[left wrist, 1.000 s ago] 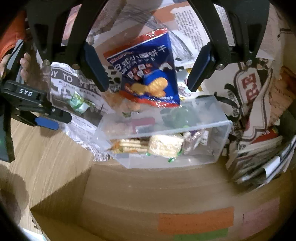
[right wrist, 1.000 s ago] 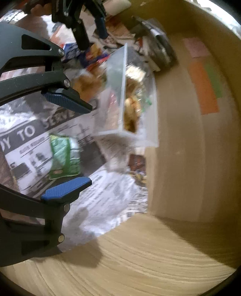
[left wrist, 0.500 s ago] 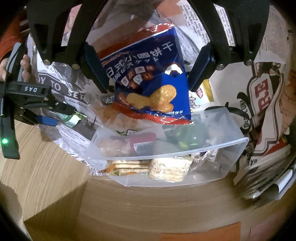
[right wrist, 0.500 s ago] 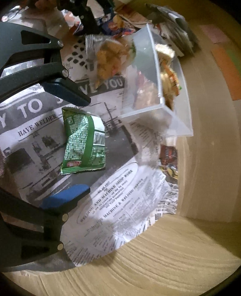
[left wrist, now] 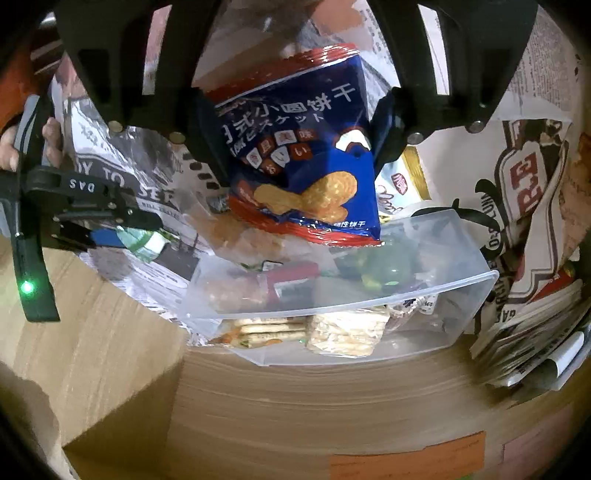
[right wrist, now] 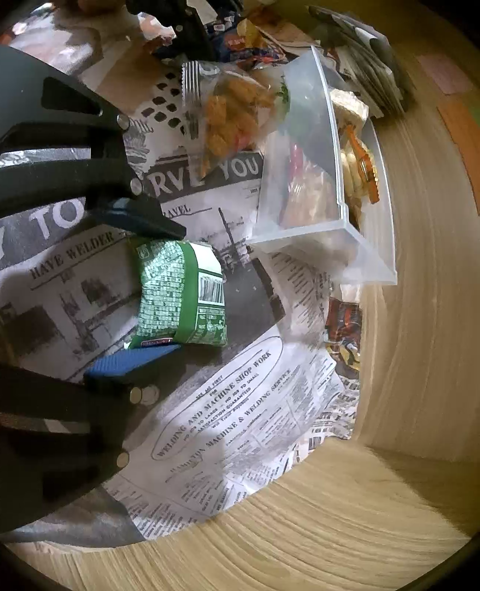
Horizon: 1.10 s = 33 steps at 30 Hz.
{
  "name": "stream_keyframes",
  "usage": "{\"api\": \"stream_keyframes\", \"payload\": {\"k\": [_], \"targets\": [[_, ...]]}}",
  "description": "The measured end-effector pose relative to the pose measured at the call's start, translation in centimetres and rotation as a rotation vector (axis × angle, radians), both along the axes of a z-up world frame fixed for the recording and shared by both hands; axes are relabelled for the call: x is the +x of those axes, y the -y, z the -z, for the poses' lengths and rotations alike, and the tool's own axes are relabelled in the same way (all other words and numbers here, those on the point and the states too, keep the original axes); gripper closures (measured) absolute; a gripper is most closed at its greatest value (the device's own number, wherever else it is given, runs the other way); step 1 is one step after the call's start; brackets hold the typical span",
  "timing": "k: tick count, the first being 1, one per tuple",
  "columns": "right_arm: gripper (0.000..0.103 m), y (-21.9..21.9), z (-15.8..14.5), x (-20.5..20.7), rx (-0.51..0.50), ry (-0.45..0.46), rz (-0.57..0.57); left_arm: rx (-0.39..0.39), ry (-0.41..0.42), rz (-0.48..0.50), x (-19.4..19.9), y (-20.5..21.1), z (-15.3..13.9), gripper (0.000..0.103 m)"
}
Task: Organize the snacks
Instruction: 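Grasp the blue cracker bag with left tool while right grasps green snack bag, then drop the blue cracker bag into the box with left while right drops green bag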
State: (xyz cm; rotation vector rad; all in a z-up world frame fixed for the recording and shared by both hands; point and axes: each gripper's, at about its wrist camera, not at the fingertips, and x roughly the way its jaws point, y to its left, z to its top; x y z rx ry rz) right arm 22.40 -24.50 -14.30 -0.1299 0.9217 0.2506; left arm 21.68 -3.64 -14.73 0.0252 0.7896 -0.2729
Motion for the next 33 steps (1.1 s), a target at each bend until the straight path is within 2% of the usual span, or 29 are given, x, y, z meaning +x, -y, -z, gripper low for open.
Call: {"api": "stream_keyframes", "payload": {"k": [9,24,33], "targets": [[0.06,0.3,-1.3,-0.5,0.038,0.039,0.013,-0.007,0.014,-0.014,-1.0,-0.9,-0.9,0.042],[0.06,-2.2,-7.1,-1.4,0.109,0.201,-0.058,-0.066,0.15,-0.071,-2.2,-3.8,-6.9,0.042],[0.06,-5.3,-10.5,-1.1,0.152,0.293,-0.129,-0.051,0.229,-0.1,-0.7,-4.7,-10.4,0.042]]}}
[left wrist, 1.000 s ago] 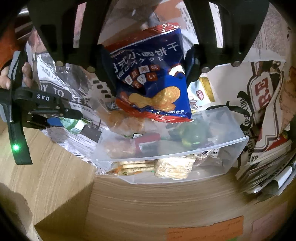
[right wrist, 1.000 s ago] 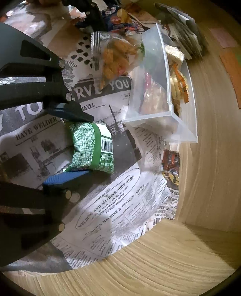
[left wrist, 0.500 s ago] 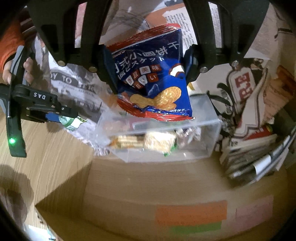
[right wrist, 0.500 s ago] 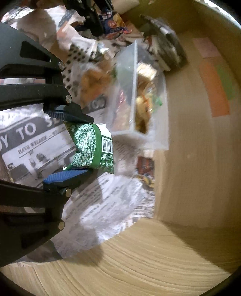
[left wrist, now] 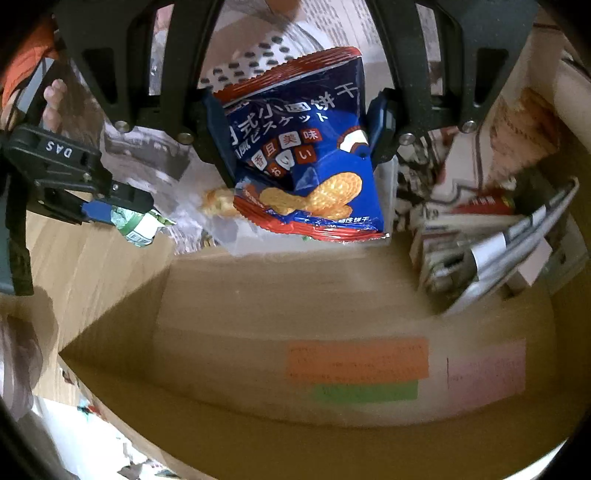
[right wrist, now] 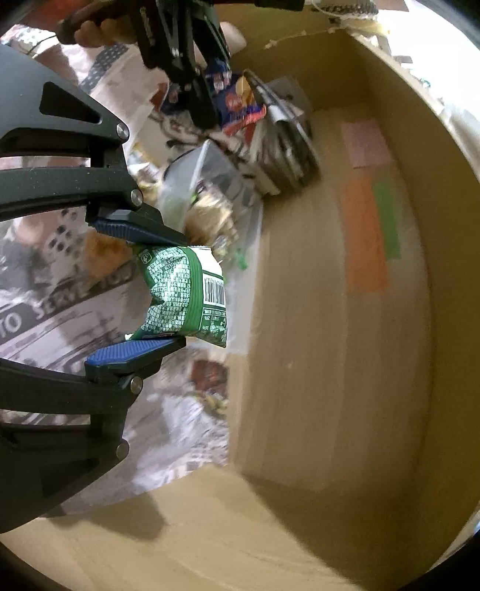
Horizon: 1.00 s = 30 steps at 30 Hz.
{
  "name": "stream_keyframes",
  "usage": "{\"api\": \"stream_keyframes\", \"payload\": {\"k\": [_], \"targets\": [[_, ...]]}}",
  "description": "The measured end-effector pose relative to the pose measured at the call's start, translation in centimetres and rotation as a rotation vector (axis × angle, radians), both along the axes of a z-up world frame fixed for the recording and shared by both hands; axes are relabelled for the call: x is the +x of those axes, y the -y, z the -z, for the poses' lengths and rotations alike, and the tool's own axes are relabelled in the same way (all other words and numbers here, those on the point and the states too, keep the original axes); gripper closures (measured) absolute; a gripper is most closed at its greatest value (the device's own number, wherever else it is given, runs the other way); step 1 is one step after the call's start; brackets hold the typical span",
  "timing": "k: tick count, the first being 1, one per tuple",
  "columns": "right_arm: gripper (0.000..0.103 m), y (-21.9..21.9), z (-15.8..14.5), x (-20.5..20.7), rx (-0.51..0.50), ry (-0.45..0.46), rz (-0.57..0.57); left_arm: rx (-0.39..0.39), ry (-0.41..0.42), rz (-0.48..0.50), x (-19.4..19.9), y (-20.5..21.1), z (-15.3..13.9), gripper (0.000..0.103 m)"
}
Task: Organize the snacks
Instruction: 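Drop the blue cracker bag into the box with left while right drops green bag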
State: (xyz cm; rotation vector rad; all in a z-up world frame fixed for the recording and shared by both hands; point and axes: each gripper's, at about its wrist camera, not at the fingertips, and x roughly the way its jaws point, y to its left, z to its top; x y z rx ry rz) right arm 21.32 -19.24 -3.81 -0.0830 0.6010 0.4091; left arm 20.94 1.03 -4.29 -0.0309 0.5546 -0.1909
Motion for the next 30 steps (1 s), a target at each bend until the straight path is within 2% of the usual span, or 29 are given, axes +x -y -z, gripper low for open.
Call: {"api": "stream_keyframes", "payload": {"k": [5,12,30], "targets": [[0.059,-1.6,-1.2,0.9,0.009,0.032,-0.019,-0.003,0.017,-0.009,1.3,-0.4,-1.3,0.042],[0.059,-3.3,-1.9,2.8,0.016,0.041,-0.039,-0.016,0.016,-0.017,3.8,-1.1,-1.8,0.042],[0.059,-6.4,1.5,9.0,-0.059,-0.07,-0.029,-0.039,-0.104,-0.048,10.7,-3.0,2.2,0.042]]}}
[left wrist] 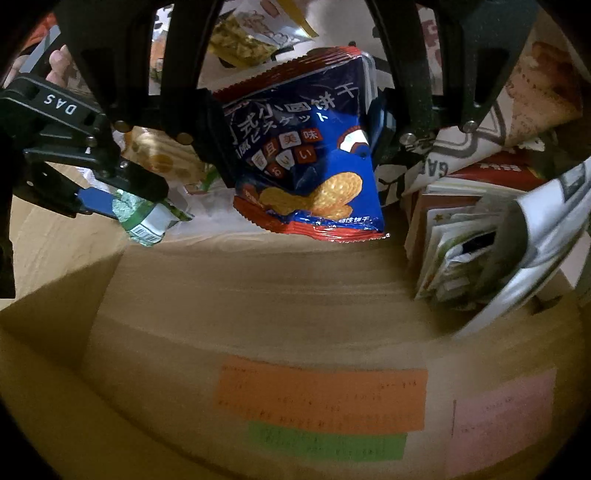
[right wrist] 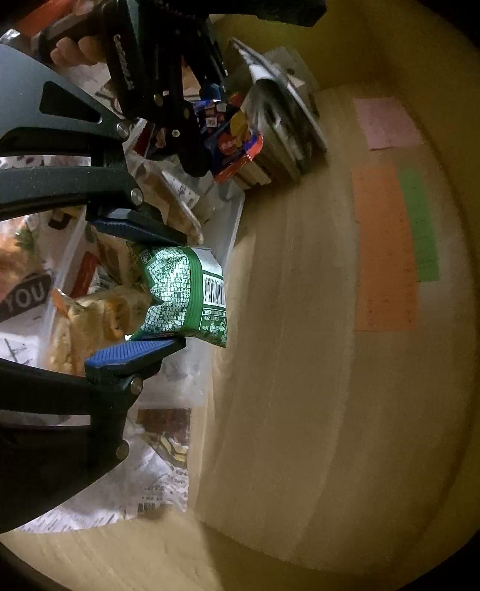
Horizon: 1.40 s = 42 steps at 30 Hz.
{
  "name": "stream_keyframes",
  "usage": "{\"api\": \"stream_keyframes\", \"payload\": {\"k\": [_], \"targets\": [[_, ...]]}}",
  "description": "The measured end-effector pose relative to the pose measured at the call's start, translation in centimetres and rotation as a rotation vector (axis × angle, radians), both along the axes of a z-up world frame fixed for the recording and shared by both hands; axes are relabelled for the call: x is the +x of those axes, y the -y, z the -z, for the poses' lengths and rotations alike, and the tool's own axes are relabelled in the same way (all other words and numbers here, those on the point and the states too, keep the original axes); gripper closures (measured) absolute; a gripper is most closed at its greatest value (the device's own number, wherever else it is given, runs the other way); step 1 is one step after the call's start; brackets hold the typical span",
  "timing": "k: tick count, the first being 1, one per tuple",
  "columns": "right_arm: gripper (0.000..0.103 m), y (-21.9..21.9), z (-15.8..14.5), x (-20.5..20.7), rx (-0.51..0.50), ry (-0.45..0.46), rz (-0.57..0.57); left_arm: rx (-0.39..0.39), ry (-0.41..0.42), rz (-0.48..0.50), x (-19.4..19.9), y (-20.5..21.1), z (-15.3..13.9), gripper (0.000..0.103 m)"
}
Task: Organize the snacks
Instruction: 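Drop the blue cracker bag into the box with left while right drops green bag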
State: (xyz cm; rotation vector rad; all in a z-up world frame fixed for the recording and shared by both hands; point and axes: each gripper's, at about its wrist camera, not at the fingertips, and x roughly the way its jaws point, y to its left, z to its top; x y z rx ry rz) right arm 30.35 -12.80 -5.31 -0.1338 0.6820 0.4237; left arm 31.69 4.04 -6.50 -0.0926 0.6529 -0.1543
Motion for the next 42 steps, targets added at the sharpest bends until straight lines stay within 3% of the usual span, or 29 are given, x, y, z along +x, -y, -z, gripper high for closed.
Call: {"api": "stream_keyframes", "payload": {"k": [11,20,29,36,42], "targets": [[0.056,0.1,2.3,2.2,-0.036,-0.068,0.036,-0.015,-0.052,0.0,2.8,-0.2,1.5,0.041],[0.034,0.4,1.3,1.3,-0.042,-0.031,0.041,-0.007,-0.053,-0.012,2.5,0.2,1.2,0.034],[0.029,1.4,-1.2,-1.2,0.006,0.008,0.012,-0.045,-0.023,0.004,-0.4,-0.3,-0.9,0.033],[0.027,2.2,-2.1,-4.2,0.017,0.028,-0.015,-0.008,0.064,0.001,-4.2,-0.3,-2.8,0.015],[0.026,2.6,-1.2,-6.3,0.023,0.004,-0.036,0.022,0.08,0.018,-6.6,0.1,-3.2,0.01]]}}
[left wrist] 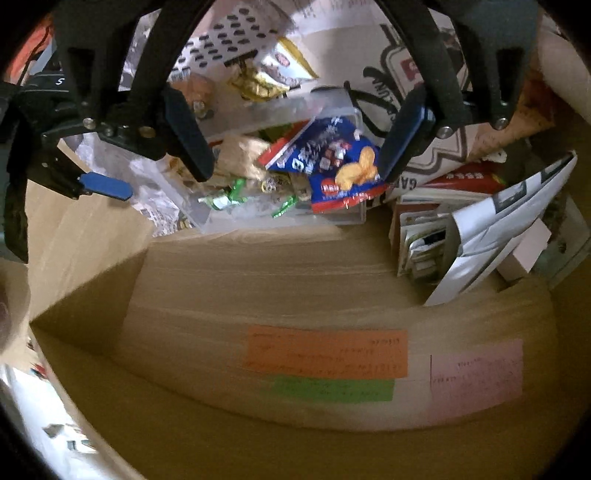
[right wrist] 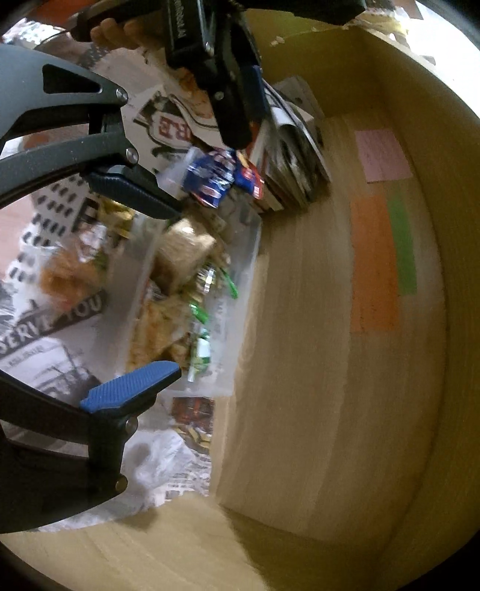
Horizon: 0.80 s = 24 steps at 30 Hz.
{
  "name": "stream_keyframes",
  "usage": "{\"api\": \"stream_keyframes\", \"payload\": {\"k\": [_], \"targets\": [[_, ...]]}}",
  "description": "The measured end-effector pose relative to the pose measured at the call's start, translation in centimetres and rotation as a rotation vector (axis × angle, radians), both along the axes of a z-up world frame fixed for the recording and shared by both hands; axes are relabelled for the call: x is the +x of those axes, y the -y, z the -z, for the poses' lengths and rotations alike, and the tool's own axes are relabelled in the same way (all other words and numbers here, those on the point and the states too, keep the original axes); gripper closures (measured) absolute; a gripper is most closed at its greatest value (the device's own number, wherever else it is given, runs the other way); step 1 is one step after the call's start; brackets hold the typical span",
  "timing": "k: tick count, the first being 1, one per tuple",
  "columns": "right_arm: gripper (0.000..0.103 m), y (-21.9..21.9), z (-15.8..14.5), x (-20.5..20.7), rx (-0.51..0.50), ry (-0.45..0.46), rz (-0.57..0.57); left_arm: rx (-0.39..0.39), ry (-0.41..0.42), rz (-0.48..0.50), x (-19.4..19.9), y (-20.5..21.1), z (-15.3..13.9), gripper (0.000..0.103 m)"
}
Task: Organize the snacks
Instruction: 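Drop the blue cracker bag into the box with left while right drops green bag, then grasp the yellow chip bag with left tool while right grasps clear fried-snack bag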
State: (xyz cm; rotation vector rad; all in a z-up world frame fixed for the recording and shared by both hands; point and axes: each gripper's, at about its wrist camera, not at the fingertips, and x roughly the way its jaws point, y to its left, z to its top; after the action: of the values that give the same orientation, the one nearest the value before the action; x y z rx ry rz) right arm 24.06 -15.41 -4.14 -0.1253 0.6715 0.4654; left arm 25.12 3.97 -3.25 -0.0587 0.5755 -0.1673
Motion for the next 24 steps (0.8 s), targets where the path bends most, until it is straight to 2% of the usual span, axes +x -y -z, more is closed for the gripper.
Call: {"api": "stream_keyframes", "payload": {"k": [5,8,18,22,24], "targets": [[0.026,-0.1,1.9,-1.1,-0.017,-0.05,-0.013,0.037,-0.028,0.016,-1.3,0.3,1.5,0.006],[0.026,-0.3,3.4,-1.3,-0.032,-0.099,-0.022,0.058,-0.08,0.025,-1.7,0.4,3.5,0.006],[0.026,-1.1,8.0,-0.3,-0.095,-0.245,-0.05,0.044,-0.225,0.058,-1.5,0.4,8.5,0.006],[0.027,-1.1,8.9,0.3,-0.118,-0.269,-0.033,0.056,-0.269,0.079,-0.8,1.1,10.1,0.006],[0.036,-0.9,9.1,0.6,-0.106,-0.28,-0.036,0.062,-0.286,0.092,-0.4,1.5,10.6,0.006]]}}
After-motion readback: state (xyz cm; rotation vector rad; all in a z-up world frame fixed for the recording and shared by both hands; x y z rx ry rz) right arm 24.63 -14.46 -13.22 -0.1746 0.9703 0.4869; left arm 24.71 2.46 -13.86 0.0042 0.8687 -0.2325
